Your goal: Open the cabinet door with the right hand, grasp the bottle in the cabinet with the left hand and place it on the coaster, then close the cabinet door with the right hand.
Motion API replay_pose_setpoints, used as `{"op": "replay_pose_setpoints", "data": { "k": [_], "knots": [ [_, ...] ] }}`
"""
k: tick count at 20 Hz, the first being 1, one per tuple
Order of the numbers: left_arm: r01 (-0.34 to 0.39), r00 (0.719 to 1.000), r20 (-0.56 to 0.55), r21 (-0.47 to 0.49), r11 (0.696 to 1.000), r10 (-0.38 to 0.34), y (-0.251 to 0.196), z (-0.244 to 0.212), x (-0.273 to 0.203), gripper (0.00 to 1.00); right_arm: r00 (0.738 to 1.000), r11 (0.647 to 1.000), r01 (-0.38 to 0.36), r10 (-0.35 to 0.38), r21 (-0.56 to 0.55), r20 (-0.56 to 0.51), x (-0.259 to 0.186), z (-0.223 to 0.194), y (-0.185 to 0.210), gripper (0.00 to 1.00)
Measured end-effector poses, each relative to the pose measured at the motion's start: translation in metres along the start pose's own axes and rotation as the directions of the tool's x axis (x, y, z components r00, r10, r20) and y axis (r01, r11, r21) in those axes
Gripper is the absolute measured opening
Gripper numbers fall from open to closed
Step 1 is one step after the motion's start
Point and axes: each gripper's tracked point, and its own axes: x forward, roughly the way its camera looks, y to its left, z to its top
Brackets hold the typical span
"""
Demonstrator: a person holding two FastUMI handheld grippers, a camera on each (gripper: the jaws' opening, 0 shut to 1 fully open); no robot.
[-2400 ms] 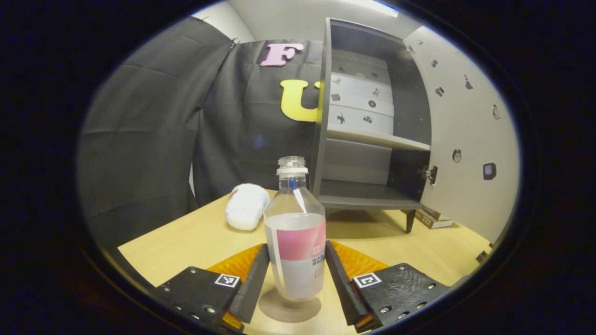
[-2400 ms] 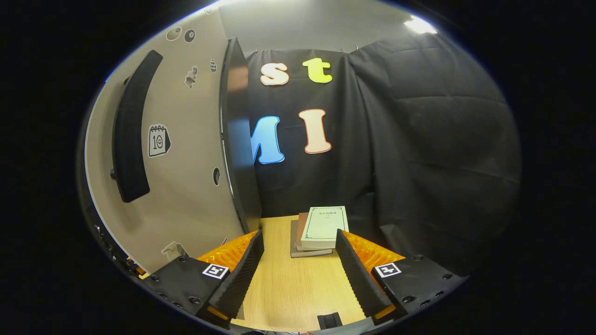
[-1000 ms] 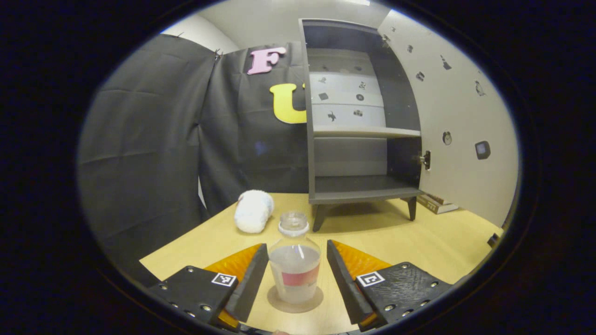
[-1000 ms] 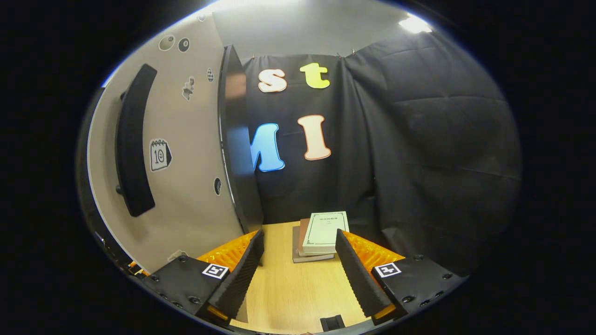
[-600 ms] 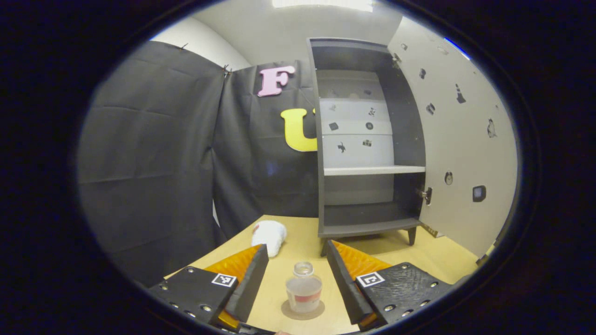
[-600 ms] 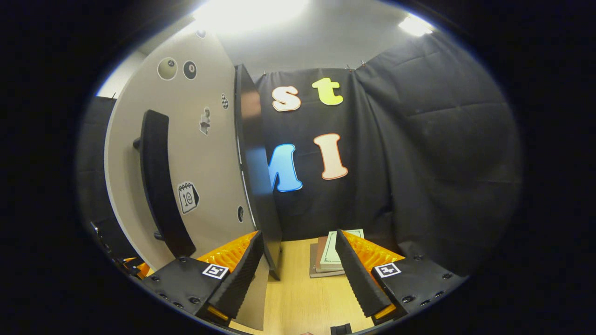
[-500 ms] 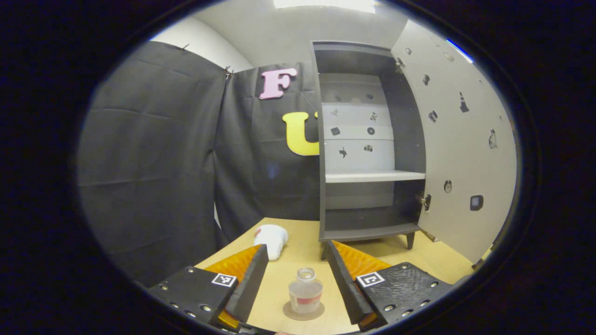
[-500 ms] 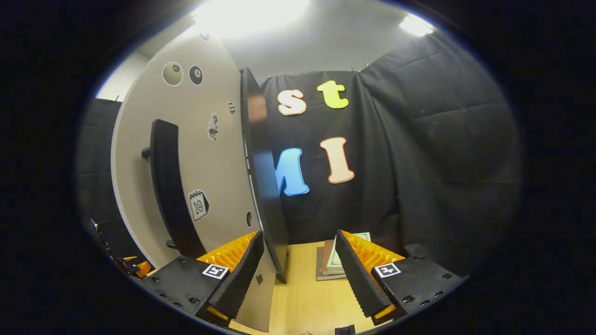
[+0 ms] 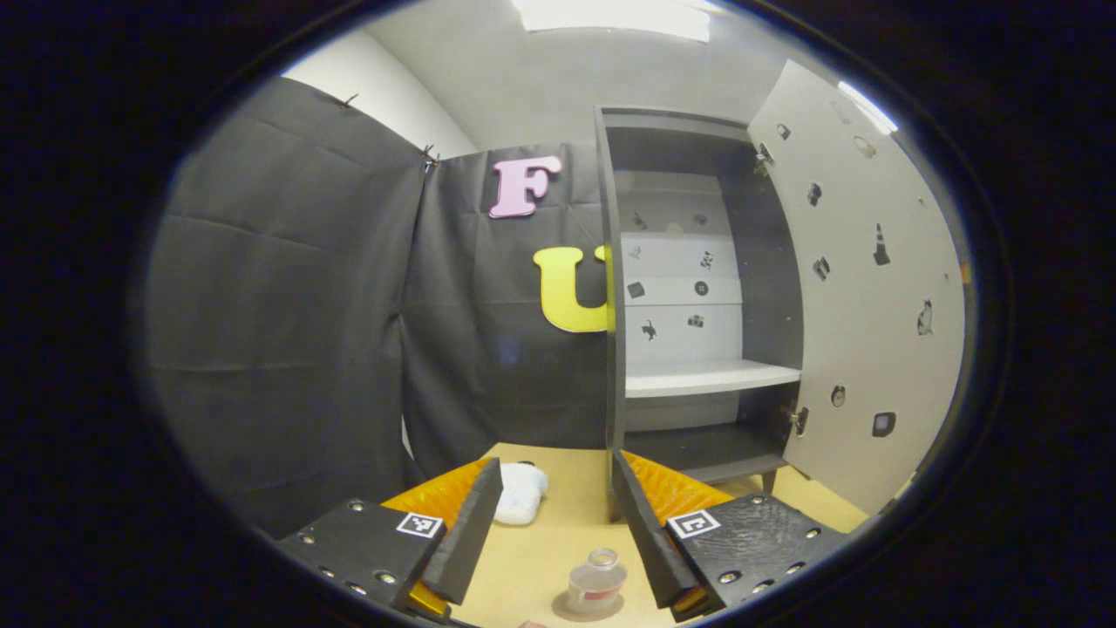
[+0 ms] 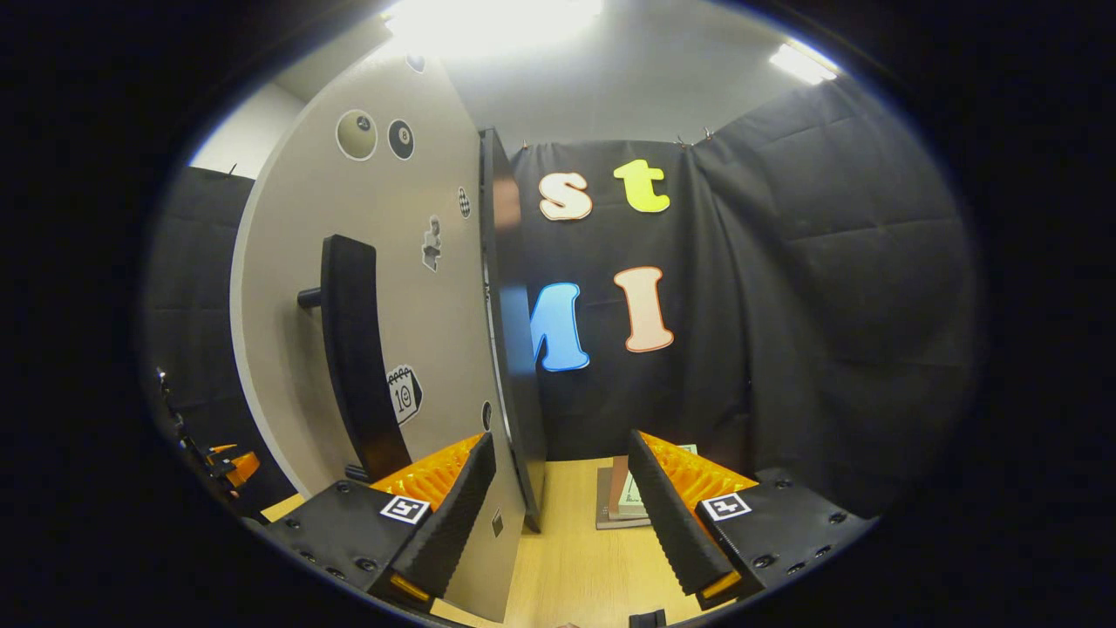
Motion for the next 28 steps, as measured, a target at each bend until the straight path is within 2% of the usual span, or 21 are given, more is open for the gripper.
{"op": "replay_pose_setpoints", "data": {
  "k": [1,2,3,5,6,7,9,19,21,28],
  "knots": [
    [0.009,1.000,-0.004,-0.001,1.000,-0.009,0.003,-0.001,0.003,0.76,1.000,1.000,-0.003,0.003,-0.013,-0.001,-0.001,0.000,0.007,0.91],
    [0.015,1.000,-0.003,-0.001,1.000,-0.015,0.007,-0.001,0.006,0.76,1.000,1.000,-0.012,0.012,-0.025,-0.003,-0.001,0.000,0.015,0.97],
    [0.019,1.000,-0.003,0.000,1.000,-0.019,0.012,-0.001,0.009,0.78,1.000,0.999,-0.024,0.024,-0.036,-0.005,-0.001,0.000,0.024,0.97],
    [0.028,1.000,-0.010,0.000,1.000,-0.028,0.020,-0.003,0.015,0.76,0.999,0.997,-0.054,0.053,-0.052,-0.010,0.000,-0.001,0.045,0.97],
    [0.036,0.999,-0.011,-0.003,0.999,-0.036,0.024,-0.003,0.016,0.78,0.997,0.996,-0.071,0.070,-0.056,-0.011,0.000,-0.001,0.055,0.92],
    [0.045,0.999,-0.013,-0.008,0.999,-0.046,0.028,-0.004,0.018,0.78,0.996,0.995,-0.088,0.087,-0.056,-0.015,0.001,-0.002,0.066,0.97],
    [0.048,0.999,-0.017,-0.013,0.999,-0.048,0.040,-0.006,0.020,0.78,0.993,0.992,-0.115,0.114,-0.055,-0.021,0.005,-0.004,0.086,0.97],
    [0.002,1.000,-0.017,-0.029,1.000,-0.003,0.100,-0.013,0.022,0.76,0.978,0.979,-0.202,0.200,-0.040,-0.051,0.036,-0.010,0.146,0.97],
    [-0.009,1.000,-0.017,-0.030,1.000,0.008,0.111,-0.013,0.023,0.78,0.974,0.974,-0.224,0.222,-0.045,-0.052,0.040,-0.012,0.164,0.97],
    [-0.064,0.998,-0.030,-0.014,0.998,0.063,0.160,-0.014,0.017,0.76,0.971,0.969,-0.239,0.237,-0.054,-0.046,0.070,-0.018,0.207,0.97]
  ]
}}
